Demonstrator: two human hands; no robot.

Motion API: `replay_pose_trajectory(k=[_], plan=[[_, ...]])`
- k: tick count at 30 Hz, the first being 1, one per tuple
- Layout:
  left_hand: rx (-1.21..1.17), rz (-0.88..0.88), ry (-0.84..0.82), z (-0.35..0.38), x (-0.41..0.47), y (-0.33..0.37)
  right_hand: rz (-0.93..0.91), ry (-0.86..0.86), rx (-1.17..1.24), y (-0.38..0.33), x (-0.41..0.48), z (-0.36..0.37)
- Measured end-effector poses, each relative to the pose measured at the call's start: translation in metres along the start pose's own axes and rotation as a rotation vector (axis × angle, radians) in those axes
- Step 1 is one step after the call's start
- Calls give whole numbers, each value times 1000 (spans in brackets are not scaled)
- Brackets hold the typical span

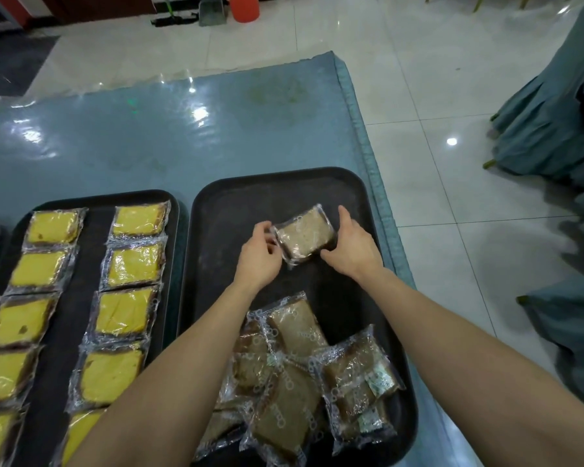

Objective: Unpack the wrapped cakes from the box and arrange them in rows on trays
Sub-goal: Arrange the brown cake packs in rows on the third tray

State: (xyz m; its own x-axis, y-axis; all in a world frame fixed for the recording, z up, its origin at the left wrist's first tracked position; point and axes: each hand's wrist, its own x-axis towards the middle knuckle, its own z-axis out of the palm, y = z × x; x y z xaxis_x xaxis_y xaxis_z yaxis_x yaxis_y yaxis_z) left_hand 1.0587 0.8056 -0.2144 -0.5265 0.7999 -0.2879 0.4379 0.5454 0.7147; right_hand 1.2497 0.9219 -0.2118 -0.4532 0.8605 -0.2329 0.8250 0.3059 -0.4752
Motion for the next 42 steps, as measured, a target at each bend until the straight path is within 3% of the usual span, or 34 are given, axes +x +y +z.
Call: replay_pose_trajectory(k=[7,22,27,31,34,39,42], plan=[[329,142,-51,4,6,-15,-42,30,-126,1,-8,11],[429,289,15,31,97,45,57,157,-285,7,61,-30],[368,249,-71,22,97,36,94,181,-308,1,54,-27],[341,183,-19,-2,64,19,84,274,-241,-3,18,-18],[373,91,-112,-21,24,-1,-7,142,-171,-8,-18,-2],[224,-114,-380,-34,-49,-27,-6,-160,-73,-21,-83,31],[287,-86,-505,-34,-73,-33,42,-229,-16,-25,-107,38]])
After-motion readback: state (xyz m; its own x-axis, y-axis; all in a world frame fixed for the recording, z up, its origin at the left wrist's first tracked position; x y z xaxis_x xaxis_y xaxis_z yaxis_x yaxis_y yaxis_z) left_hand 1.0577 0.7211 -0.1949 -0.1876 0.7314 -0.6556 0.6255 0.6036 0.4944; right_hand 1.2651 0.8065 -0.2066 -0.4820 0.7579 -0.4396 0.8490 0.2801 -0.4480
